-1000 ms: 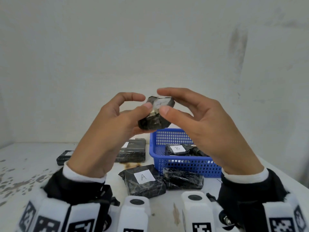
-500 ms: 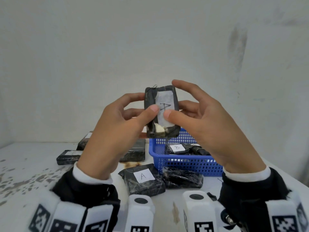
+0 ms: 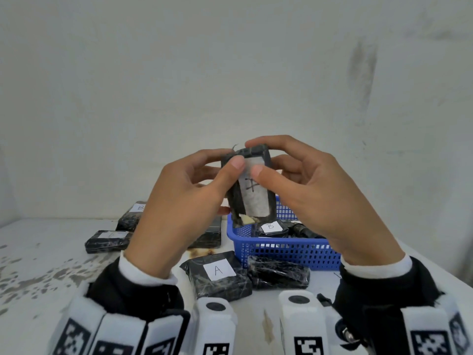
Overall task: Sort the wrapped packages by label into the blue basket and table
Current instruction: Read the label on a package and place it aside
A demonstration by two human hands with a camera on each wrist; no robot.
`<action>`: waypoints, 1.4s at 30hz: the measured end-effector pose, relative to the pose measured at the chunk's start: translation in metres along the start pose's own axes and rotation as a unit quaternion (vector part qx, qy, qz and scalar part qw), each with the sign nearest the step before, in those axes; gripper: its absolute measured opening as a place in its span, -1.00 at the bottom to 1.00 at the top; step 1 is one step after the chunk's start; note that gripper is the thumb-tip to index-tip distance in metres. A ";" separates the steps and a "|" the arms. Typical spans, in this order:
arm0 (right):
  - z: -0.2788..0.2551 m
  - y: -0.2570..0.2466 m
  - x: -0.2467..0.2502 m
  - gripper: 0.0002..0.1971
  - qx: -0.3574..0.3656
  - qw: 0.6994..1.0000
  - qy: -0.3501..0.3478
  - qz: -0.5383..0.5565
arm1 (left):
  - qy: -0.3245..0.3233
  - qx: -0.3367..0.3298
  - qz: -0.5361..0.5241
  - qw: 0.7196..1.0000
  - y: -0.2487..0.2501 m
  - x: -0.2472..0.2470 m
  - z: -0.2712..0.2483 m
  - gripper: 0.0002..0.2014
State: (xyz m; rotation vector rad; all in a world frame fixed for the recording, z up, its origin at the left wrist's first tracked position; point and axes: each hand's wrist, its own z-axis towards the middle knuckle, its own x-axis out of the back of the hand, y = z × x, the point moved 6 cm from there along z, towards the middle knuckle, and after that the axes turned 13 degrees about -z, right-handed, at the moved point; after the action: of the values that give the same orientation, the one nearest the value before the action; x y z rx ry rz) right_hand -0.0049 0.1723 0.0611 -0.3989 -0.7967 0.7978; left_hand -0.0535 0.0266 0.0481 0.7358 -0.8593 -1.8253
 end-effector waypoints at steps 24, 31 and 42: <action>-0.003 -0.010 0.000 -0.89 0.003 0.999 -0.005 0.035 | 0.004 0.024 -0.098 0.995 0.004 -0.003 -0.002 -0.61; -0.002 -0.007 0.003 -0.52 0.015 0.999 0.023 0.026 | 0.001 0.039 -0.117 0.992 0.003 0.001 -0.001 -0.64; -0.002 -0.001 0.001 -0.50 -0.022 0.999 -0.005 0.029 | -0.015 0.020 -0.068 0.997 0.005 -0.002 -0.001 -0.78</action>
State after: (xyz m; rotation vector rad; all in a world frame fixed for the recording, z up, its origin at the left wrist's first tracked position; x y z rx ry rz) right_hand -0.0031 0.1724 0.0606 -0.4604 -0.8158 0.8383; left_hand -0.0495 0.0263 0.0516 0.8117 -0.8868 -1.9492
